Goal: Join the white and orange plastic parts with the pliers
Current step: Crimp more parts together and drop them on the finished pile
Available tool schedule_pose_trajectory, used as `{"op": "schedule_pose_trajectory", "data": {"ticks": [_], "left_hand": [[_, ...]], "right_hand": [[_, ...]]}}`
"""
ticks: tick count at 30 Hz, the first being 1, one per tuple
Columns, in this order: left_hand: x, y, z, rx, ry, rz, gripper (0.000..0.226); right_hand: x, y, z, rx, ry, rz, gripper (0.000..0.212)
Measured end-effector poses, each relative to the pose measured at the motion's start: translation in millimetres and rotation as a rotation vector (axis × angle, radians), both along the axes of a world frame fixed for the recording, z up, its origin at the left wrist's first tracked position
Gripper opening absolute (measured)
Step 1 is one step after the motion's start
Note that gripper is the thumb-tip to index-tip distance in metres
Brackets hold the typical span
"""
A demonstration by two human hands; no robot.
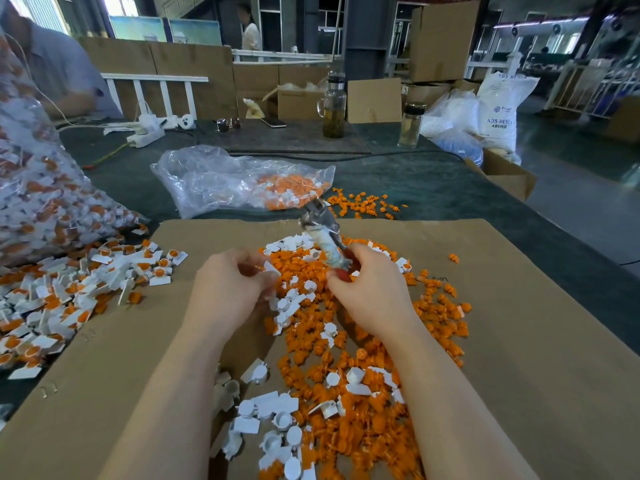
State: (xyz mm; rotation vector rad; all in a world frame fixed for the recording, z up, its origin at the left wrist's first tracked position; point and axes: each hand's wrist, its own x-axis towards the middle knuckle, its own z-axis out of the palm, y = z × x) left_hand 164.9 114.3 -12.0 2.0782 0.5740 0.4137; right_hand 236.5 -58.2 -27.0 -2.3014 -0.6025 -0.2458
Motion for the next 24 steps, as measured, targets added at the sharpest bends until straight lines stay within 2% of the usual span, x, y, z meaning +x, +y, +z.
{"op": "schedule_pose_trajectory", "data": {"ticks": [4,6,9,12,15,19,21,24], "left_hand": [[0,-9,5,-0.493,-0.131,-0.069,0.020],[2,-12,6,-0.623,-0.139,-0.066,0.023],[6,-17,4,-0.748,-0.143,-0.049,0.015],[8,-20,2,-0.758,-0.167,-0.003,0.023],[8,-24,1,-0.647,-0.183,0.026,0.011],[10,-31,1,-0.577,-0.220,0.013,0.029],[10,-34,2,-0.592,-0.256,0.008,0.036],[10,-38,2,-0.656,-0.290,0.012,0.028]], "right_hand": [[-1,-2,4,0.180,0.101,0.008,0.018],[-1,-4,6,0.224,0.131,0.009,0.018],[-1,-5,5,0.262,0.124,0.011,0.010],[-1,-5,5,0.261,0.095,0.007,0.005],[-3,-4,6,0.274,0.100,0.014,0.007],[-5,-4,7,0.281,0.089,0.010,0.010],[-5,-4,7,0.285,0.070,0.006,0.012],[-6,-2,6,0.267,0.027,0.002,0.010]]}}
